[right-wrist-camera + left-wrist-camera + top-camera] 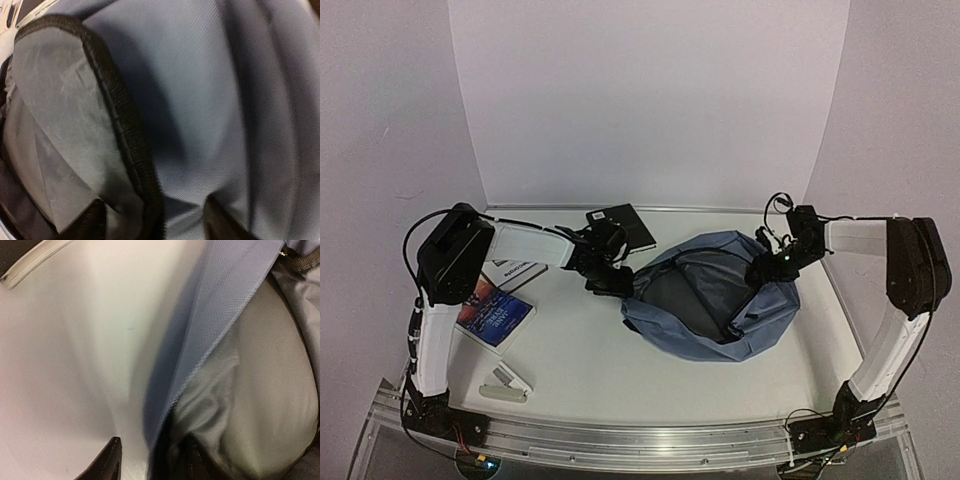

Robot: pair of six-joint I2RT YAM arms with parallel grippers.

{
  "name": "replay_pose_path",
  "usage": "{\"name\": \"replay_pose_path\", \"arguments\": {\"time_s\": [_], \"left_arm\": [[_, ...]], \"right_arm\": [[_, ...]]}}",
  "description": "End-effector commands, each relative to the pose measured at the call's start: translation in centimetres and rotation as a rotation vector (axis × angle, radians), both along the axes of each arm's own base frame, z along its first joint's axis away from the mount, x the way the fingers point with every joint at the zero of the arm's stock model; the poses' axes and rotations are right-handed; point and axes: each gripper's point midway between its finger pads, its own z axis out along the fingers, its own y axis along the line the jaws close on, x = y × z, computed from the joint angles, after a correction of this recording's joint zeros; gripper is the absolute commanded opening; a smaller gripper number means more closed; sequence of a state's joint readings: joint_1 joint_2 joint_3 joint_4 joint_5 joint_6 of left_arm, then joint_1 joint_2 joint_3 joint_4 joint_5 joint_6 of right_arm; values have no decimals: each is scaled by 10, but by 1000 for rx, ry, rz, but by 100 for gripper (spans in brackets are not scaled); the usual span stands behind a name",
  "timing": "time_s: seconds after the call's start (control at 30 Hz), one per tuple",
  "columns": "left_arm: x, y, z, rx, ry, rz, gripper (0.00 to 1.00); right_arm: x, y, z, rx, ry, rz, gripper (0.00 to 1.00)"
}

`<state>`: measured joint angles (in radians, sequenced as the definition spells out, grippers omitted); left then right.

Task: Pack the student bag
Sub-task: Unzip the student bag at the center of the board, then pick up the book from the center of the board.

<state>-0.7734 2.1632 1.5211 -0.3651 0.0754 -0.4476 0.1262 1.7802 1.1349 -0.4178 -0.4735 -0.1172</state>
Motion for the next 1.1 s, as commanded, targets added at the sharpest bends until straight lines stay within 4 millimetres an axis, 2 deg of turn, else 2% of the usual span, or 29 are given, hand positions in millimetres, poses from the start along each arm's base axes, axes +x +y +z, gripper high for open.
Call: {"name": "replay_pose_path", "arguments": {"time_s": [0.0,0.07,0.17,0.27,0.33,0.43,0.5,0.67,0.9,1.07], "left_arm": [[-7,16,68,-69,-71,13,56],[-9,22,93,-111,-97,31,65],[-10,38,117,-143,-124,73,77],[-3,67,129,-161,-131,166,92],[3,95,127,-140,-128,247,98],[14,150,123,-18,-150,383,100],[14,182,119,119,-178,442,100],[6,235,113,314,-184,564,100],[4,293,98,48,-91,772,100],[8,319,87,-135,-43,885,96]], "right_arm": [[41,-16,54,-79,-198,-22,72],[49,-17,60,-90,-220,-18,75],[53,-13,67,-72,-227,-12,81],[50,-4,84,-12,-245,2,92],[46,1,96,25,-257,6,96],[37,7,116,79,-278,13,98],[29,12,127,118,-284,23,98],[11,25,147,215,-282,48,98],[-3,41,156,298,-252,80,98],[-12,47,154,310,-238,92,98]]}}
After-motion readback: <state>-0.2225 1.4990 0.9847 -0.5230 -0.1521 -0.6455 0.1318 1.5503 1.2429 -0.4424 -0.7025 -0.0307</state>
